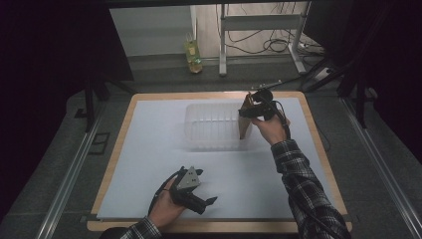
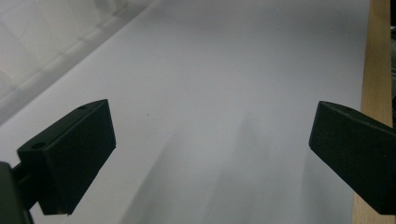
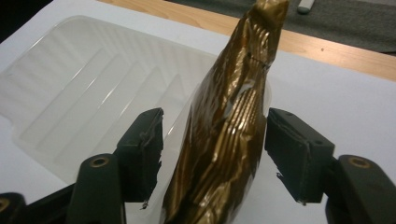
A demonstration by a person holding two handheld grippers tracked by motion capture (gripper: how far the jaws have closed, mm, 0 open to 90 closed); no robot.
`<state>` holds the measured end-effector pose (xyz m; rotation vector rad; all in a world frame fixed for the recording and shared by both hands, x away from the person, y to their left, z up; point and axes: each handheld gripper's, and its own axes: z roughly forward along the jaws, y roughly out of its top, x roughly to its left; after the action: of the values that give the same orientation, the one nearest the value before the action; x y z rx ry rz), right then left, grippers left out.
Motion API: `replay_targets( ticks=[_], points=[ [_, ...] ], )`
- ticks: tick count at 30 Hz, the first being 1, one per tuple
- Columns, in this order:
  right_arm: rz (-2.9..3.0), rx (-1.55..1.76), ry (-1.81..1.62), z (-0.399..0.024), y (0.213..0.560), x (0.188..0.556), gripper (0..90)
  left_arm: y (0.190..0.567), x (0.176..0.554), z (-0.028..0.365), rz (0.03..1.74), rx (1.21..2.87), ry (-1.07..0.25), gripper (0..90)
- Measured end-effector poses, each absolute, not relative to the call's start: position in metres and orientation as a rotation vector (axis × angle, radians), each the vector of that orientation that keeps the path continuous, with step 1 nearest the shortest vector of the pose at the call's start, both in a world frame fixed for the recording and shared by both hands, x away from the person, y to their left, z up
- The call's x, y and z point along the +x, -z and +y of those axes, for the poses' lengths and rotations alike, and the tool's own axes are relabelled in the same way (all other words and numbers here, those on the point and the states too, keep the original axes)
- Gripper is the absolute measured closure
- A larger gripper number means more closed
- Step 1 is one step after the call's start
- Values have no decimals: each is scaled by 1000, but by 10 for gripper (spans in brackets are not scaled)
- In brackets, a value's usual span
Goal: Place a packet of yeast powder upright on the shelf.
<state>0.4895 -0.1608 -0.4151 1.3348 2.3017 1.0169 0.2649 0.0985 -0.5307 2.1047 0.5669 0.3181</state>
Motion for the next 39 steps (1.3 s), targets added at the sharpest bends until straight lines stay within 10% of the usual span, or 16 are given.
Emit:
replay_targets(
  ticks=[39],
  points=[
    [2371,1094,-1051,-168,413,447,185,528,263,100,530,2079,-324,5]
  ],
)
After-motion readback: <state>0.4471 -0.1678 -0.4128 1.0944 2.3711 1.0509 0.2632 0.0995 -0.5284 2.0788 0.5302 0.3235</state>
